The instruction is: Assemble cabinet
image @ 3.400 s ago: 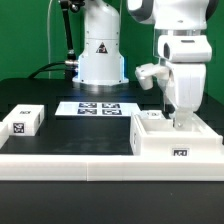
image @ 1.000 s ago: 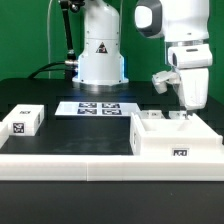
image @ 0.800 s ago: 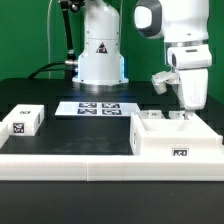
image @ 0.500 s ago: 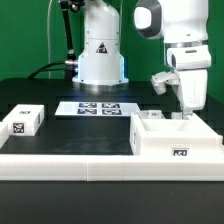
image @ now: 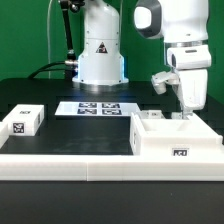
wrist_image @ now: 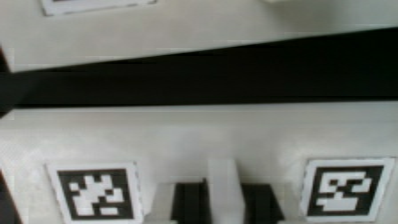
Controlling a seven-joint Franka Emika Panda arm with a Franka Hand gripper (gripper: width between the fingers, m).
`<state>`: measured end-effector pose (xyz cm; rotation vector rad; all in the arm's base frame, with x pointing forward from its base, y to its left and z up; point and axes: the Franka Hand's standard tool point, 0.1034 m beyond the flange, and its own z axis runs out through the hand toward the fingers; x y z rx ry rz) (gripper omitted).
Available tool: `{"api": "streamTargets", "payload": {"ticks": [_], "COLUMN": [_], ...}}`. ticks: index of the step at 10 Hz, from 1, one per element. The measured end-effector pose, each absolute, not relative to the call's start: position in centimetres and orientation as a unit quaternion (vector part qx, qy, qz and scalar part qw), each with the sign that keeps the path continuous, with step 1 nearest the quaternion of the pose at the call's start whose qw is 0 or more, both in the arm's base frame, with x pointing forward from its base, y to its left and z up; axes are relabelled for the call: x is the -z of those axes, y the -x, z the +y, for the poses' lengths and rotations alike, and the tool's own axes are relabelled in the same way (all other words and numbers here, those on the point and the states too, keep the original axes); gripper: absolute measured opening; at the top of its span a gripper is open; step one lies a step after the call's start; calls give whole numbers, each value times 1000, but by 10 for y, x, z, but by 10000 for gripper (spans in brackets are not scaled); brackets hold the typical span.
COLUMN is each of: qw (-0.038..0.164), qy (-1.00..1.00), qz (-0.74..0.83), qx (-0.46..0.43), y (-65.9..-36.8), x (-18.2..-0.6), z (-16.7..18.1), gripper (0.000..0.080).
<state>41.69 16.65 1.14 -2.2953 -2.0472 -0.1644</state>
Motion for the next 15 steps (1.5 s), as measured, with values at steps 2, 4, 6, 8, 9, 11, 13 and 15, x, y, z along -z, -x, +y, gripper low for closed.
{"api": "streamTargets", "payload": {"ticks": [2,4,6,8,9,11,13,15], "qw": [25,15,6,3,5,5,3,2], "qy": [746,746,747,747,750,750,750,751], "qz": [-663,-664,-664,-664,-660,-660,-660,-659], "qx": [53,46,39,38,38,38,40,44], "y": [-421,-427,-436,-442,-441,-441,-445,-453], "x": [-22,-41,-57,-60,-59,-59,-60,-62], "z": [162,152,131,114,115,115,115,117], "gripper": [69,69,70,70,70,70,70,70]}}
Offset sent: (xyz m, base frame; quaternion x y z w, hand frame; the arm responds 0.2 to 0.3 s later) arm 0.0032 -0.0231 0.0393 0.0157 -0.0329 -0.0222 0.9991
